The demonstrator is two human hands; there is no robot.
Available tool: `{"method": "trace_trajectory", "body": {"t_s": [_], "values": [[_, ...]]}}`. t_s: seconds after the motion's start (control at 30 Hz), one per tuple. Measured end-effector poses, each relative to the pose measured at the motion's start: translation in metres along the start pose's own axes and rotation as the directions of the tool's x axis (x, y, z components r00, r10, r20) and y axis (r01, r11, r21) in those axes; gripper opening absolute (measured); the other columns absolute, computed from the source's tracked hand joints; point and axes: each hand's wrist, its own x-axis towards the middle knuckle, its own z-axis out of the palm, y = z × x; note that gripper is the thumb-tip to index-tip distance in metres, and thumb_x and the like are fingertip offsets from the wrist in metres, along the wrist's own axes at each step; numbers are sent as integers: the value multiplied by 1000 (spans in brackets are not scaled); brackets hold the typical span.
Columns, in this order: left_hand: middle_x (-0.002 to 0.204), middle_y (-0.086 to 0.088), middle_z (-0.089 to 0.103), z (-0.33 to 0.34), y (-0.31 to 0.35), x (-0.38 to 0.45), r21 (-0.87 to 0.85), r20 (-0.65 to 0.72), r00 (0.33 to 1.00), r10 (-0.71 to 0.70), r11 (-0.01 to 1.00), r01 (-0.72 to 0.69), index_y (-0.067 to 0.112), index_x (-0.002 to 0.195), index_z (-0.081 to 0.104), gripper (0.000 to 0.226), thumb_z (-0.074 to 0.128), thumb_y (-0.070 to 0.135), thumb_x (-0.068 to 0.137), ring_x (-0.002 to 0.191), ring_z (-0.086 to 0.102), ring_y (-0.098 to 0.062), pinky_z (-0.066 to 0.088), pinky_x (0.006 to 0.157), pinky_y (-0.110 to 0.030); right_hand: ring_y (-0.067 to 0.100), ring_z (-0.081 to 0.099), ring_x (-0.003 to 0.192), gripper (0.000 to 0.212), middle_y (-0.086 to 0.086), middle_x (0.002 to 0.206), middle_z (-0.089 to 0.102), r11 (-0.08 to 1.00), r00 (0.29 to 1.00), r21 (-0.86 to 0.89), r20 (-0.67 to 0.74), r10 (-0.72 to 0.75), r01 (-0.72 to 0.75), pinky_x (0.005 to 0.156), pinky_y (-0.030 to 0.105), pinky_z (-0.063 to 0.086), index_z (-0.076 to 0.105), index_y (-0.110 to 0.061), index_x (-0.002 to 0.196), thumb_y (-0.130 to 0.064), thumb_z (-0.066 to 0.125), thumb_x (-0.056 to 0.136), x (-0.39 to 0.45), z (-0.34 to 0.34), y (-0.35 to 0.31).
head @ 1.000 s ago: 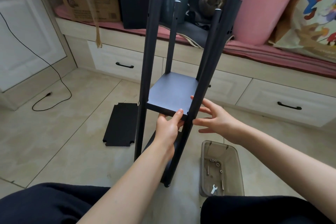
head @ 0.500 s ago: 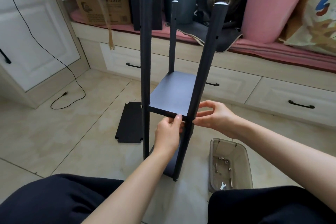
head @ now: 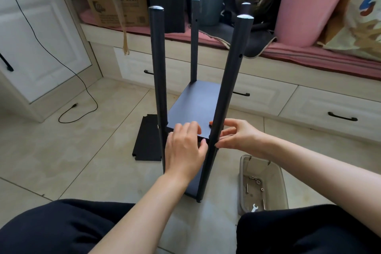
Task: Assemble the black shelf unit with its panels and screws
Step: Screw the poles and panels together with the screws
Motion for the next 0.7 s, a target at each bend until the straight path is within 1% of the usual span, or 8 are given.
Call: {"method": "trace_trajectory", "body": {"t_s": [0.07,0.13,0.17,0.23,0.33,0.47,0.6,0.7], "values": [[118,0,61,5,-7,1,-53,147,985,84,996,-77,17,122,60,44,77,25,83,121,50,-22,42,103,-39,28,73,91,63,20,100,72,999,1000,-32,-13,-9,9,87,35,59,60,-24,124,4,82,72,-1,1,2],[134,3,57,11,-13,-1,-142,257,959,122,986,-87,18,134,56,59,81,29,81,141,37,-18,23,122,-39,27,73,94,62,18,99,74,998,1000,-66,-3,-4,4,84,33,60,58,-26,119,3,83,71,-1,1,5],[136,5,56,15,-15,-2,-164,281,951,131,983,-87,19,135,56,62,82,31,80,145,33,-16,13,125,-37,26,73,92,61,16,97,75,997,1000,-77,13,2,-1,83,32,60,57,-26,118,3,83,71,0,1,6],[136,7,58,21,-16,-5,-166,280,949,145,981,-101,20,132,59,59,82,35,80,146,33,-15,5,123,-33,24,74,90,56,13,94,76,996,999,-84,40,18,-14,81,31,61,56,-23,118,3,80,75,0,3,8],[134,8,60,26,-18,-3,-146,261,953,155,982,-120,22,126,64,52,82,36,79,142,40,-16,8,122,-36,26,73,91,49,15,97,75,997,999,-71,39,32,-29,86,35,60,54,-18,120,2,75,80,1,4,10],[140,9,57,29,-18,-5,-103,269,947,174,983,-151,25,132,61,56,80,40,81,143,39,-16,12,123,-42,27,74,92,46,19,100,74,989,991,91,78,112,-119,82,35,61,43,-19,125,-9,71,89,0,2,8],[163,10,29,29,-27,-6,10,357,917,179,981,-196,32,153,36,74,62,58,89,155,11,-15,1,124,-41,29,74,88,49,22,97,72,976,983,113,1,186,-185,79,37,61,31,-17,128,-25,65,95,7,14,11],[168,10,12,31,-37,-7,178,407,896,181,946,-272,31,160,17,83,36,73,91,156,0,-15,-4,124,-40,31,68,83,39,21,91,69,975,980,103,43,193,-197,85,41,60,46,-1,126,-22,63,97,12,22,12]]}}
